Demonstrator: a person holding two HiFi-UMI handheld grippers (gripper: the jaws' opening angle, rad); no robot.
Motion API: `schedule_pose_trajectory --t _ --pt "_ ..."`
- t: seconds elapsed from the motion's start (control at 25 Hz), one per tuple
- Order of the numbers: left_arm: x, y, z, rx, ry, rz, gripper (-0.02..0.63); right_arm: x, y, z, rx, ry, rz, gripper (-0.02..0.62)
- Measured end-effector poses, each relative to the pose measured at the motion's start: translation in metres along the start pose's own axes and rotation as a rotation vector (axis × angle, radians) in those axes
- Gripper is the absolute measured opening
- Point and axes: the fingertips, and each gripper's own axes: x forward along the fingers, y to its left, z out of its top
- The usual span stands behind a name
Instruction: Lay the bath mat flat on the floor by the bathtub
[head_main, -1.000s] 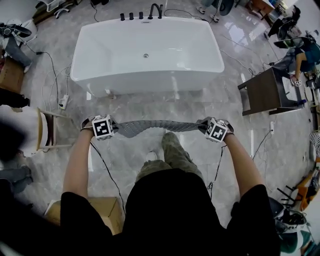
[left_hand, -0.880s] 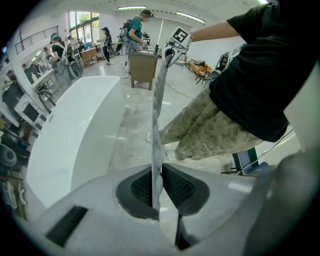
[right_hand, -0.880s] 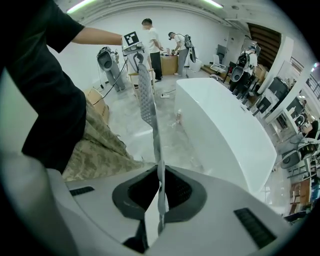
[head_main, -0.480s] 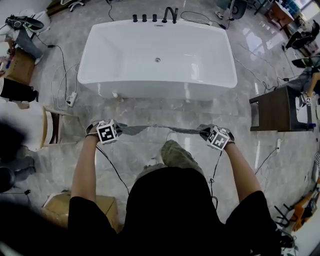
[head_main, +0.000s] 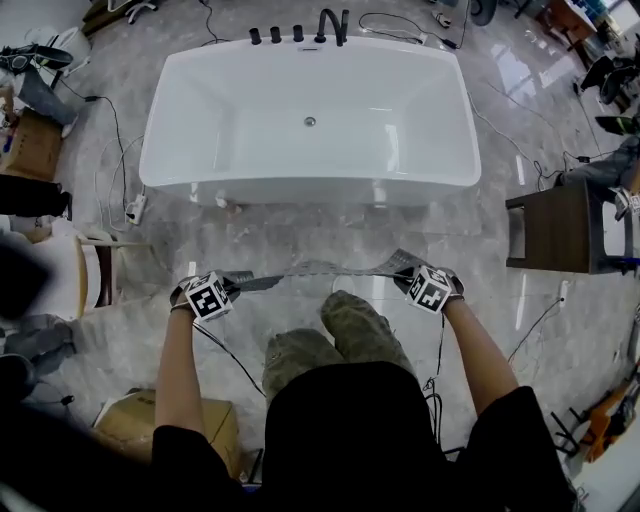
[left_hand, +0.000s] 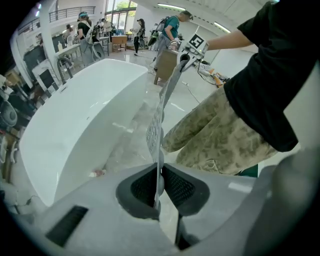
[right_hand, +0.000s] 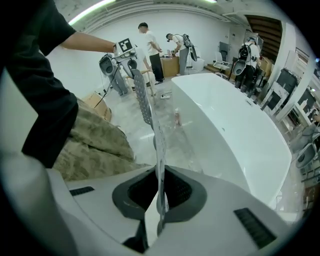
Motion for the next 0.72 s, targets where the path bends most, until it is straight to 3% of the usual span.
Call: schedule_pose_trajectory --t 0.2,0.4,0.72 --pt "0.017 0.009 -0.014 -0.007 -0.033 -0.001 0.029 0.014 0.000 0.002 0.076 -0.014 -0.057 0.026" --pt "0.035 0.026 -0.019 0.056 -0.043 -0.005 0.029 0.039 -0.002 -0.002 0.120 -0.007 -0.091 0.026" --pt "0.120 0.059 -0.045 0.097 -0.012 -0.016 0.029 0.131 -0.029 -0.023 0.082 0.001 -0.098 0.026"
